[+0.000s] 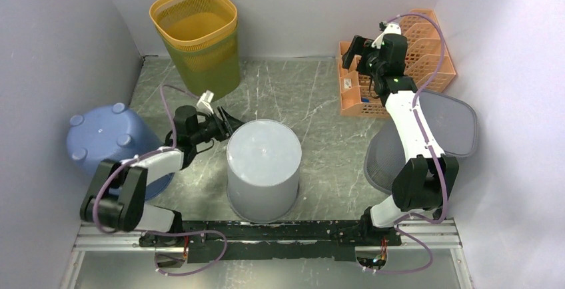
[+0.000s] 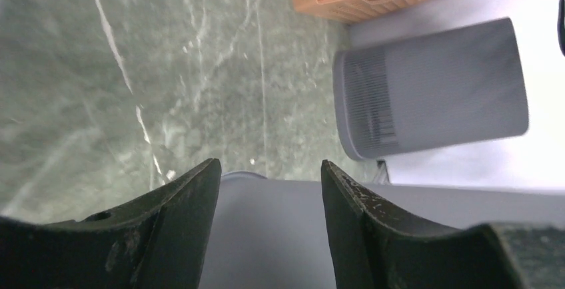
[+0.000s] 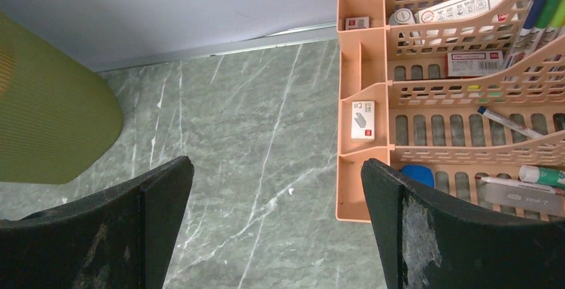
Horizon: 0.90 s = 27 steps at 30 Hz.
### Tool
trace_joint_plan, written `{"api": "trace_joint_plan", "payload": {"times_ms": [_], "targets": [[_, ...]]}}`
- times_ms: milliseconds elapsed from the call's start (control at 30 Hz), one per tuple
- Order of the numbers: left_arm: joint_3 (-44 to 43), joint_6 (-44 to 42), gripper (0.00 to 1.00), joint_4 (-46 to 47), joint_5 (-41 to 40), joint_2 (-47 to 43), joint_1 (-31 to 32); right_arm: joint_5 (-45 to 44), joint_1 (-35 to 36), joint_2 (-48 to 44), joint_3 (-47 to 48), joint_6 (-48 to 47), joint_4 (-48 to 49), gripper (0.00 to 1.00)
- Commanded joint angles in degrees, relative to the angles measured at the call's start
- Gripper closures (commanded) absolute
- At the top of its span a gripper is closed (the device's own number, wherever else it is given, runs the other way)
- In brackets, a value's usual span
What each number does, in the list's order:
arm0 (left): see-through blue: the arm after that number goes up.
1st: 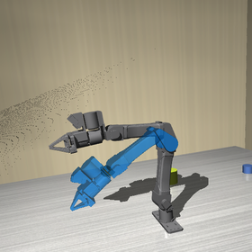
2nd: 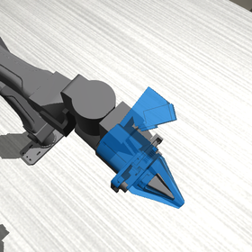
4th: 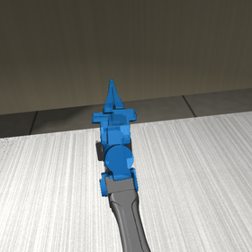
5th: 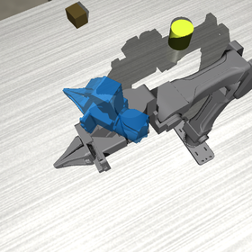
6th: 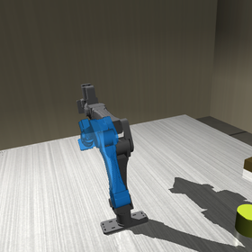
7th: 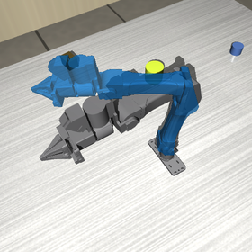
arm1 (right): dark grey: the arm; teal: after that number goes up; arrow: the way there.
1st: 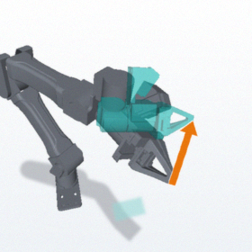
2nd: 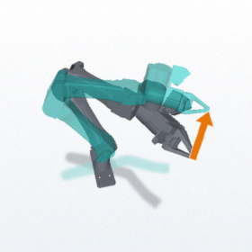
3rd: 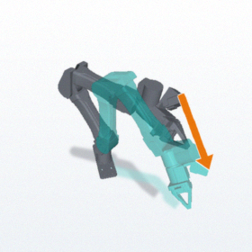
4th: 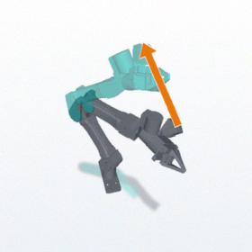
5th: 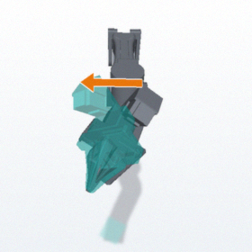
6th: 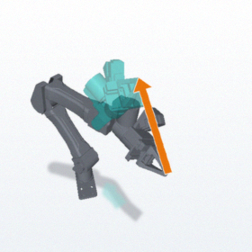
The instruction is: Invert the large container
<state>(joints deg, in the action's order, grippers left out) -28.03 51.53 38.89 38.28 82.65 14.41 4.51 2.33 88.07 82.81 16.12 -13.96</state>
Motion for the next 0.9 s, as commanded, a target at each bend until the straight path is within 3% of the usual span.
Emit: {"api": "trace_joint_plan", "payload": {"times_ms": [0,167,300,467,600,867], "targets": [[-8.08,-12.73,0.32,-31.69,-13.58,-9.52,-0.44,1.42,-0.42,-2.34,-1.03,0.55,-0.49,0.0],[-18.13,-18.28,0.28,-52.69,-29.61,-16.51,-0.48,2.81,-0.37,-2.82,-1.94,0.89,-0.49,0.0],[-24.9,-21.93,0.27,-65.99,-34.32,-18.11,-0.44,3.39,-0.16,-3.12,-2.95,1.14,-0.17,0.0],[-26.63,-23.57,0.25,-77.25,-30.08,-21.42,-0.44,3.4,-0.05,-3.1,-3.62,0.73,-0.51,0.0],[-24.56,-22.3,0.24,-82.2,-28.56,-29.06,-0.44,3.49,0.04,-3.08,-4.23,0.71,-0.17,0.0],[-20.91,-24.06,0.24,-90.44,-14.5,-37.5,-0.35,3.43,0.11,-2.8,-5.73,0.8,0.88,0.0]]}}
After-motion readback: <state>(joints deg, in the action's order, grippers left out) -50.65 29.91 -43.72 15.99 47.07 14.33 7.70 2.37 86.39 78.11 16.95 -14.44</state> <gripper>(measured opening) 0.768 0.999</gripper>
